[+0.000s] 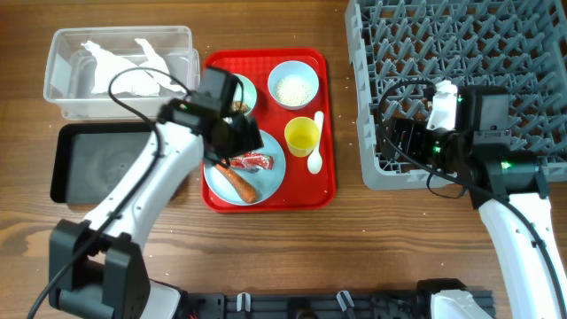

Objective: Sort waste into correct bins and load items into the dishwasher rack
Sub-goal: 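Grasp the red candy wrapper on the plate with the left gripper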

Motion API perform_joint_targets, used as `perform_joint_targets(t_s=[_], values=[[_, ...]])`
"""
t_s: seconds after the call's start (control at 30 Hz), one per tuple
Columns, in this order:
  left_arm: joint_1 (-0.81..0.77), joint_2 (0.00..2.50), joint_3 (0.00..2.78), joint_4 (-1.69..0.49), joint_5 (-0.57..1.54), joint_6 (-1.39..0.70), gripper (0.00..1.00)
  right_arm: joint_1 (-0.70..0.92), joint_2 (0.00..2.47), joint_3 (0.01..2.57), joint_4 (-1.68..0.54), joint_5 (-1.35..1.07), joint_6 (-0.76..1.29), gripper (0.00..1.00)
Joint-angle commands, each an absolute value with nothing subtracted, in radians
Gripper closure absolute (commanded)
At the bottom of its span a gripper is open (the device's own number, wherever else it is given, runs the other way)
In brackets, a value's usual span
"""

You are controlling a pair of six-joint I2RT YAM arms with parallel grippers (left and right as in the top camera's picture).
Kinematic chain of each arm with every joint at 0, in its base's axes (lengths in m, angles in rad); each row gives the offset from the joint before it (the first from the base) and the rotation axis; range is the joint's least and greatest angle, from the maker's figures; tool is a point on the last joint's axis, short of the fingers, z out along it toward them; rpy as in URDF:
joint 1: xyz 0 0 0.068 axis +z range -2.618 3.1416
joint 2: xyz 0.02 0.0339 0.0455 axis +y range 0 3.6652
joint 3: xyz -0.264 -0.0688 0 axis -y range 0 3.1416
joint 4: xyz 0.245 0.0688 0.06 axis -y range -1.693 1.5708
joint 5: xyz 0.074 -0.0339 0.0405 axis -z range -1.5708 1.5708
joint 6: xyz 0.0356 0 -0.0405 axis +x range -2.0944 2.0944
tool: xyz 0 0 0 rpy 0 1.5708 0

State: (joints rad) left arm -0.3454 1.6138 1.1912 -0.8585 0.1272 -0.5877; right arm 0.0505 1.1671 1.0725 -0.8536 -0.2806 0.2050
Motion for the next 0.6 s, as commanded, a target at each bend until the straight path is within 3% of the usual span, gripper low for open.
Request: perform_joint_targets(t_s=[0.0, 0.2, 0.47, 0.57], values=[[-0.375, 1.623, 1.038, -0.677, 0.034, -0.697, 0.18, 0.047, 1.173, 1.091, -0.858, -0.294, 0.210, 0.00], [-0.376, 1.625, 0.889, -0.430, -0.038, -0.697, 0.14, 0.047, 1.173, 1.091, -0.862, -0.294, 0.210, 0.00], [-0.376, 1.703, 0.886, -0.382, -0.069, -0.685, 0.02, 0.047, 1.173, 1.091, -0.865, -0.294, 0.212, 0.00], [-0.376, 1.753, 0.886, -0.377, -0.068, -0.685, 0.02, 0.047, 1.173, 1.091, -0.865, -0.294, 0.212, 0.00]])
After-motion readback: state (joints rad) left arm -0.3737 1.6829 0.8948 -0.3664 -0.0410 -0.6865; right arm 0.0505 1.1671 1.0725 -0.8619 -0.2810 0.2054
